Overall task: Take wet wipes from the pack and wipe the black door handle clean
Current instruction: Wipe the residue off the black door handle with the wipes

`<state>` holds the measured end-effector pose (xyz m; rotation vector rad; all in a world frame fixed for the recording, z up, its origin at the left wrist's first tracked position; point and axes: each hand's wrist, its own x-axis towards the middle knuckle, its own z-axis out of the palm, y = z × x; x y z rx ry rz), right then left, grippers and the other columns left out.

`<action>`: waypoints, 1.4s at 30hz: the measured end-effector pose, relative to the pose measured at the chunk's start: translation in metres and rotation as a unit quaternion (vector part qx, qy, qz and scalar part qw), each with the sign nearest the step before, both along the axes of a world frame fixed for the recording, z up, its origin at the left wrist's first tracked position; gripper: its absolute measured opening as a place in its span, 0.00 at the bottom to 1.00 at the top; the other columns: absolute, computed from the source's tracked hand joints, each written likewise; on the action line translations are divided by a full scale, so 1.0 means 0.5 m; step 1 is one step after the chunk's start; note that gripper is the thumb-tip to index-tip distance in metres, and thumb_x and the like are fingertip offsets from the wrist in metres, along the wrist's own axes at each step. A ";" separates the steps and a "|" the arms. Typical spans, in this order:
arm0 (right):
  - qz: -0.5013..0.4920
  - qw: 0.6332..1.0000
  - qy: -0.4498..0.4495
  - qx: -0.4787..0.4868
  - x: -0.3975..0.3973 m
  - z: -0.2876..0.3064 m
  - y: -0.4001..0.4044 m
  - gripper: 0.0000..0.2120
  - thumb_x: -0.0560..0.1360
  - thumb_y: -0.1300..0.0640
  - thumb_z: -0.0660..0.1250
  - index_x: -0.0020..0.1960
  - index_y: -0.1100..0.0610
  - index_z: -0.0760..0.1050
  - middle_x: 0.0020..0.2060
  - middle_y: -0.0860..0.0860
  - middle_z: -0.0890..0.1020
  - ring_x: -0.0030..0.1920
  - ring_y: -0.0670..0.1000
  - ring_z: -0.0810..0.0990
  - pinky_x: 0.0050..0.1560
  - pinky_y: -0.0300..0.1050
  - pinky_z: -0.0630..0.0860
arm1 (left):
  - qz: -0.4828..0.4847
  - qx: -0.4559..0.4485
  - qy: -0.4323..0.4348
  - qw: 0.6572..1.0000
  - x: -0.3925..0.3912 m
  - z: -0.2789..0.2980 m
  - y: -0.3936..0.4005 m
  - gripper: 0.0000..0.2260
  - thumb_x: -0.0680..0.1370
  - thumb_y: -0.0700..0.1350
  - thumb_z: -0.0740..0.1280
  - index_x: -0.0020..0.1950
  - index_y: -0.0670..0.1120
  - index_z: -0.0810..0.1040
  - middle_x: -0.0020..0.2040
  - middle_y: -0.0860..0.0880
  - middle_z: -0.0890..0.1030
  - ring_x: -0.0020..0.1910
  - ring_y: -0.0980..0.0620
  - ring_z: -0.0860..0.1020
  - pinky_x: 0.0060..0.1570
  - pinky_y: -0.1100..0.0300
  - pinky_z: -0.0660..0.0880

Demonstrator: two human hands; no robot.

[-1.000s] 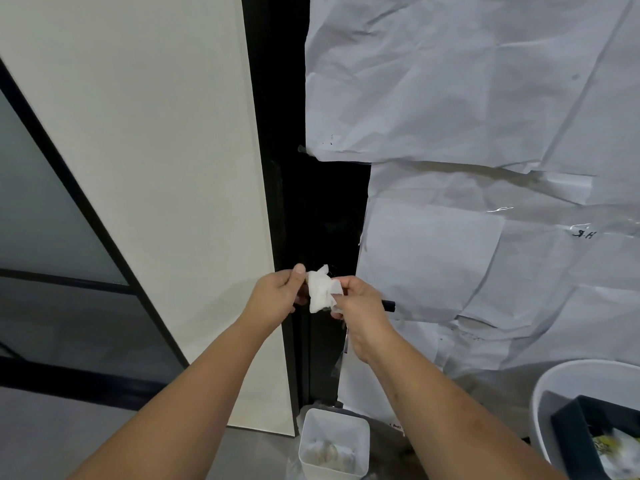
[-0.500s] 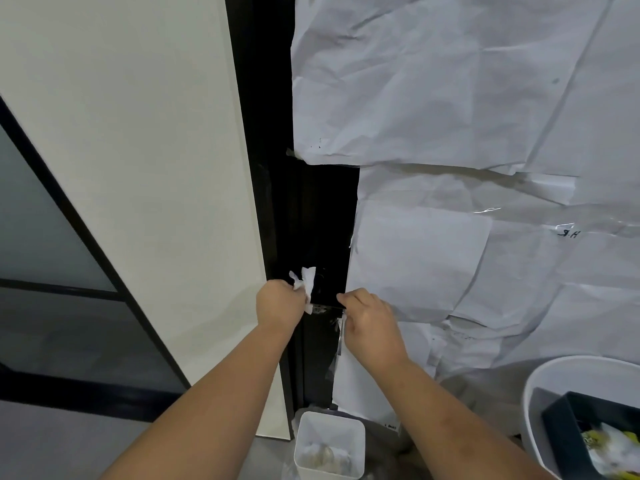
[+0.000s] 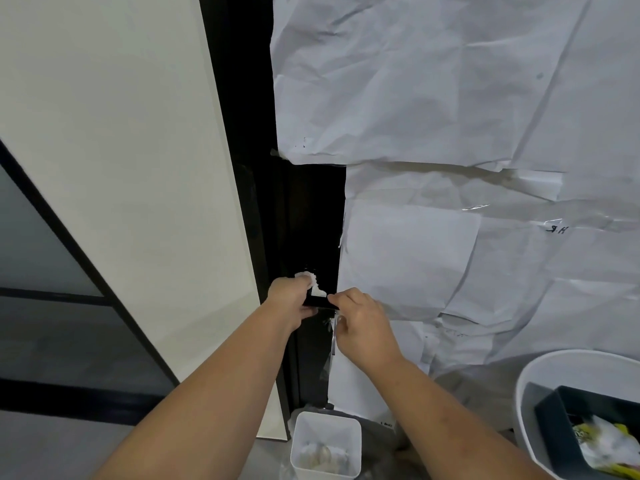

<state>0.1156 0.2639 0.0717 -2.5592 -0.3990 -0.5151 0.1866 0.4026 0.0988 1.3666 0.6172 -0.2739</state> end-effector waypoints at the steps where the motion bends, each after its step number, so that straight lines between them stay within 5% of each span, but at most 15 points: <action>1: -0.005 1.000 0.003 0.000 0.001 0.001 0.002 0.22 0.68 0.68 0.65 0.61 0.57 0.78 0.50 0.52 0.79 0.47 0.56 0.79 0.50 0.49 0.75 | 0.005 0.021 -0.009 1.000 0.003 0.000 -0.002 0.16 0.77 0.42 0.69 0.63 0.40 0.73 0.54 0.39 0.79 0.47 0.39 0.82 0.44 0.43 0.83; 5: -0.012 1.000 0.006 -0.009 0.000 0.003 0.007 0.22 0.68 0.66 0.64 0.61 0.56 0.78 0.50 0.52 0.79 0.47 0.56 0.78 0.50 0.52 0.76 | -0.004 0.204 -0.096 0.974 0.000 -0.007 -0.001 0.11 0.77 0.45 0.68 0.51 0.37 0.79 0.42 0.43 0.80 0.41 0.44 0.81 0.42 0.48 0.83; 10: -0.016 1.000 0.013 -0.015 -0.001 0.006 0.007 0.21 0.69 0.65 0.64 0.62 0.56 0.77 0.52 0.52 0.79 0.50 0.55 0.78 0.53 0.51 0.75 | -0.103 0.508 -0.120 0.847 -0.015 0.014 -0.004 0.13 0.80 0.48 0.63 0.45 0.41 0.81 0.40 0.44 0.82 0.38 0.47 0.81 0.35 0.58 0.75; 13: -0.004 1.000 0.020 -0.015 -0.004 0.004 0.002 0.23 0.70 0.65 0.63 0.64 0.56 0.75 0.54 0.51 0.78 0.52 0.55 0.77 0.55 0.51 0.74 | -0.120 0.542 -0.160 0.816 -0.030 0.011 0.002 0.11 0.81 0.47 0.63 0.47 0.41 0.80 0.39 0.48 0.80 0.38 0.48 0.81 0.34 0.61 0.72; 16: 0.010 1.000 0.022 -0.015 -0.004 0.003 -0.003 0.24 0.70 0.66 0.63 0.66 0.56 0.74 0.56 0.51 0.77 0.54 0.55 0.77 0.58 0.49 0.74 | -0.043 0.522 -0.228 0.821 -0.053 -0.003 0.021 0.08 0.80 0.49 0.66 0.49 0.45 0.76 0.37 0.55 0.73 0.31 0.54 0.75 0.28 0.68 0.64; 20: 0.016 1.000 0.024 -0.009 -0.005 0.003 -0.007 0.25 0.70 0.67 0.63 0.66 0.57 0.74 0.56 0.52 0.78 0.55 0.56 0.77 0.58 0.49 0.74 | -0.017 0.588 -0.329 0.738 -0.040 -0.005 0.028 0.06 0.79 0.42 0.67 0.50 0.41 0.83 0.41 0.44 0.79 0.32 0.45 0.77 0.32 0.59 0.73; 26: 0.023 0.999 0.034 -0.001 0.001 0.001 -0.010 0.24 0.71 0.67 0.62 0.66 0.57 0.74 0.56 0.52 0.78 0.54 0.56 0.77 0.56 0.52 0.75 | -0.116 0.530 -0.356 0.761 -0.013 0.014 0.038 0.07 0.79 0.37 0.66 0.50 0.41 0.84 0.45 0.45 0.79 0.39 0.47 0.78 0.40 0.59 0.75; 32: -0.012 0.988 0.099 0.116 0.012 0.039 -0.002 0.19 0.78 0.59 0.62 0.68 0.53 0.71 0.53 0.49 0.81 0.54 0.49 0.79 0.58 0.48 0.75 | -0.152 0.445 -0.396 0.789 -0.079 0.005 0.056 0.11 0.80 0.36 0.65 0.58 0.45 0.83 0.50 0.51 0.80 0.47 0.57 0.77 0.47 0.79 0.66; 36: -0.021 0.982 0.131 0.132 0.025 0.048 0.015 0.19 0.77 0.53 0.62 0.68 0.44 0.67 0.49 0.43 0.81 0.55 0.49 0.77 0.59 0.55 0.74 | -0.203 0.377 -0.383 0.819 -0.106 0.006 0.065 0.11 0.79 0.36 0.66 0.53 0.52 0.78 0.47 0.53 0.80 0.47 0.61 0.79 0.48 0.74 0.74; 42: -0.038 0.992 0.123 0.014 0.046 0.043 0.037 0.16 0.76 0.51 0.62 0.63 0.41 0.73 0.49 0.46 0.76 0.54 0.52 0.74 0.59 0.52 0.69 | -0.197 0.337 -0.368 0.844 -0.103 0.003 0.089 0.17 0.77 0.36 0.69 0.57 0.56 0.74 0.55 0.54 0.77 0.46 0.56 0.78 0.48 0.68 0.75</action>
